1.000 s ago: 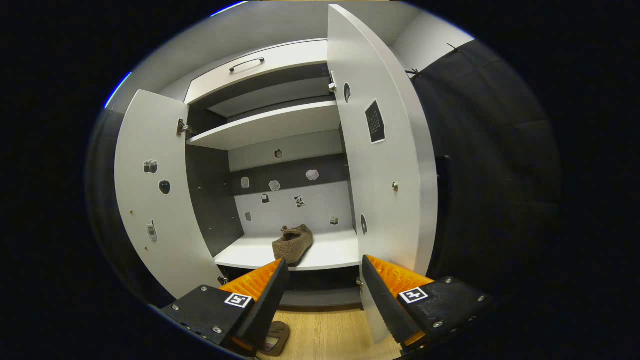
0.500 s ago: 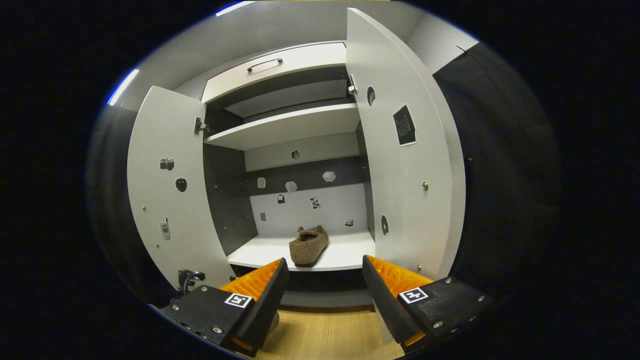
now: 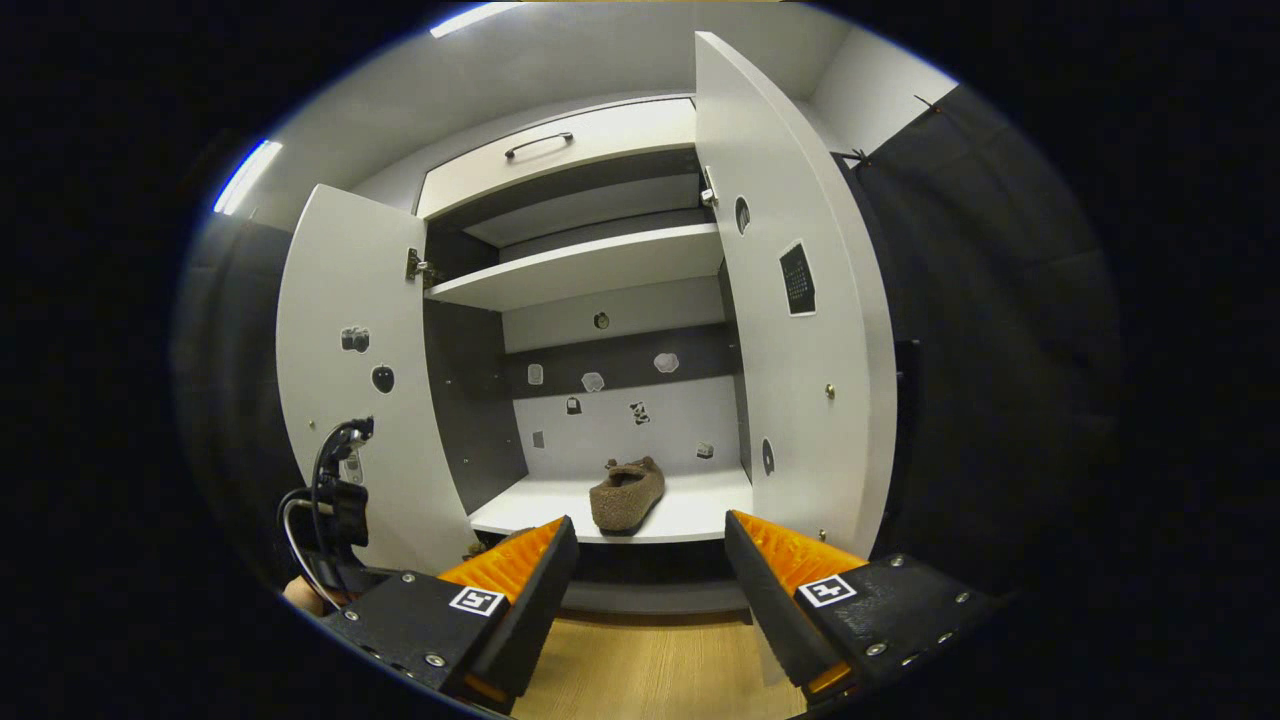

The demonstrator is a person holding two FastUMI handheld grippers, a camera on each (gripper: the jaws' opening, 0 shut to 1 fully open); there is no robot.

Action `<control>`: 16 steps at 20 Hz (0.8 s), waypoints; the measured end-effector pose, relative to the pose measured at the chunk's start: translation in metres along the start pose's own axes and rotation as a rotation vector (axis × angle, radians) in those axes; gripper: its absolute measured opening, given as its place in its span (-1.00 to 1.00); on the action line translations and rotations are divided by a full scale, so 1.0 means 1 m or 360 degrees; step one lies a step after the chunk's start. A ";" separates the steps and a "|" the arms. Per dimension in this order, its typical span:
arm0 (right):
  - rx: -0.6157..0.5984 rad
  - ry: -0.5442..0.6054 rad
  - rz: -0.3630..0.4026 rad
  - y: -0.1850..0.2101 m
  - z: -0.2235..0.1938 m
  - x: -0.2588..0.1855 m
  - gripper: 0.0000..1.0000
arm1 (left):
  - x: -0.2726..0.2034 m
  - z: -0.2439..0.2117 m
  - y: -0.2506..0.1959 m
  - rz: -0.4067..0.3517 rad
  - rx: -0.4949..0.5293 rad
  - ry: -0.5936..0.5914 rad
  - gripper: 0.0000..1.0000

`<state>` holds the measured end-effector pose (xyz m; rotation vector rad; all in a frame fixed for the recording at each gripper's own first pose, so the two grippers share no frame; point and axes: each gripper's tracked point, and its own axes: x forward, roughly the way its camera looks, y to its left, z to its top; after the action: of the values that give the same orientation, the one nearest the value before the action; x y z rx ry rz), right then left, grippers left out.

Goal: Grab one shoe with the right hand and put it into the shoe cabinet, grab the other shoe with the left hand and put it into the shoe cabinet; then close the right door with the right hand and the left door with the left hand.

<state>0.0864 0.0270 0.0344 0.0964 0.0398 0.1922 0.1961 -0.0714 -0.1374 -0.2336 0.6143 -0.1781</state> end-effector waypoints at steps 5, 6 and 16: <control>0.0032 -0.0015 0.0014 -0.003 0.007 -0.016 0.82 | 0.022 0.055 0.005 0.0070 -0.0019 -0.0114 -0.75; 0.0032 -0.0023 0.0017 -0.004 0.009 -0.018 0.82 | 0.028 0.065 0.005 0.0077 -0.0011 -0.0124 -0.74; 0.0035 -0.0098 0.0006 -0.007 0.028 -0.025 0.82 | 0.094 0.147 0.019 0.0149 -0.0059 -0.0212 -0.75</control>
<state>0.0642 0.0128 0.0628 0.1243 -0.0198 0.1924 0.3593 -0.0511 -0.0775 -0.2500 0.4953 -0.0603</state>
